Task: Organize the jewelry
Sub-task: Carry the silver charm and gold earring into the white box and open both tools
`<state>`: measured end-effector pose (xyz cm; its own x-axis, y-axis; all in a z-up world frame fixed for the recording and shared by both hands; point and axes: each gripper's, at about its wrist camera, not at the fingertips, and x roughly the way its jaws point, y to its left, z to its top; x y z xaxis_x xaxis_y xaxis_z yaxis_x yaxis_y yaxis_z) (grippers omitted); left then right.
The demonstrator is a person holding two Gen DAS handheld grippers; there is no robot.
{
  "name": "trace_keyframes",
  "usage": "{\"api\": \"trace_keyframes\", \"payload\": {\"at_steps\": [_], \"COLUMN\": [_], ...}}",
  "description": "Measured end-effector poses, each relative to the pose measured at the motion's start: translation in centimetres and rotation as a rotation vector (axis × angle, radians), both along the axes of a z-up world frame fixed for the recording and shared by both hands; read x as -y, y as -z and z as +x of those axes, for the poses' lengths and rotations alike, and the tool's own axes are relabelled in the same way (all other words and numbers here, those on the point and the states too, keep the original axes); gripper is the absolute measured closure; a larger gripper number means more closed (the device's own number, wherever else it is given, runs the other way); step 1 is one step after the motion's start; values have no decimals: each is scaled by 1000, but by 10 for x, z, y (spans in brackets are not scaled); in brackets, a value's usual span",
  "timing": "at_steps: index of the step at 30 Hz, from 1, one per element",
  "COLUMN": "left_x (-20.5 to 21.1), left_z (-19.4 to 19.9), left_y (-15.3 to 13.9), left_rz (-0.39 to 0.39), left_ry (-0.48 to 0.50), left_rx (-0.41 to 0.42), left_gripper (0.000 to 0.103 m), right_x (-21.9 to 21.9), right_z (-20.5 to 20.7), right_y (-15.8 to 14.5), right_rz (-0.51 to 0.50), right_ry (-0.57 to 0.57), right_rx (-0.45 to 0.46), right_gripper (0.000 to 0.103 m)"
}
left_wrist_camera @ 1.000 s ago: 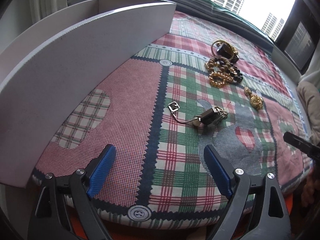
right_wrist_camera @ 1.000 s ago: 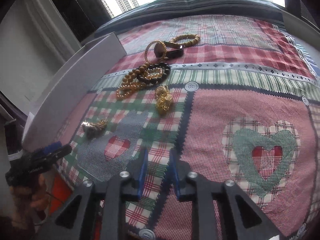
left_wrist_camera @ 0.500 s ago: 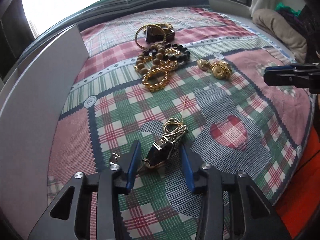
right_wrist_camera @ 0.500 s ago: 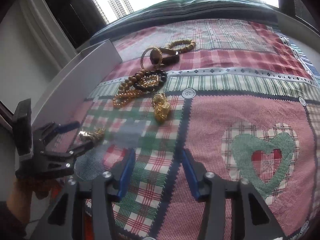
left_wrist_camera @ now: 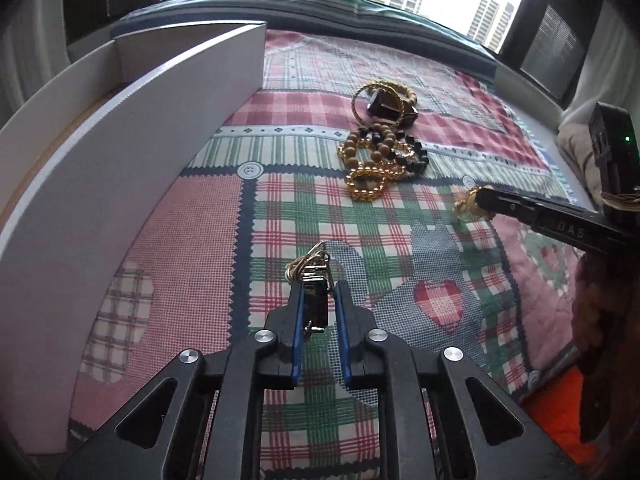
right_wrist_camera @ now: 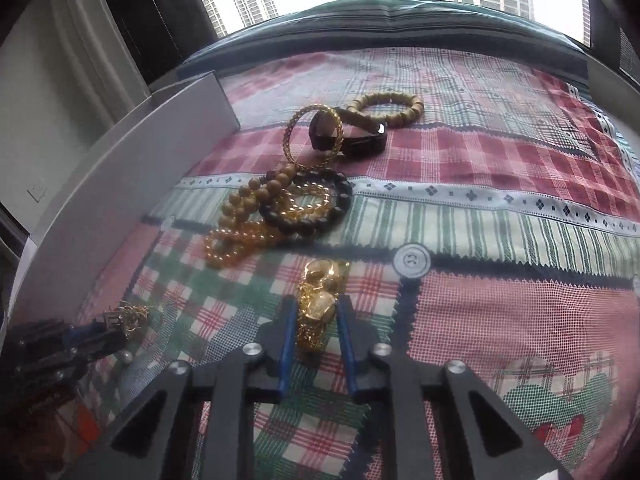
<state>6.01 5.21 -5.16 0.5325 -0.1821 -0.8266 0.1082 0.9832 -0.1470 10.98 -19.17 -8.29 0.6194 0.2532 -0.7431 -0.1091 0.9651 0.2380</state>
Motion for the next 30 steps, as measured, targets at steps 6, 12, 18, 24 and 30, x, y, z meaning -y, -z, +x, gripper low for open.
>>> {"api": "trace_keyframes", "payload": {"at_steps": [6, 12, 18, 24, 30], "left_x": [-31, -94, -184, -227, -236], "left_z": [-16, -41, -39, -21, -7], "left_y": [-39, -84, -91, -66, -42], "left_rz": [-28, -67, 1, -2, -21], "left_ry": [-89, -232, -474, -575, -594], "left_rx": [31, 97, 102, 44, -11], "left_gripper": [90, 90, 90, 90, 90], "right_x": [-7, -58, -149, -239, -300], "right_z": [-20, -26, -1, 50, 110], "right_y": [-48, -97, -136, -152, -129], "right_rz": [51, 82, 120, 84, 6], "right_ry": [-81, -225, -456, -592, -608], "right_rx": [35, 116, 181, 204, 135], "right_gripper": [83, 83, 83, 83, 83]}}
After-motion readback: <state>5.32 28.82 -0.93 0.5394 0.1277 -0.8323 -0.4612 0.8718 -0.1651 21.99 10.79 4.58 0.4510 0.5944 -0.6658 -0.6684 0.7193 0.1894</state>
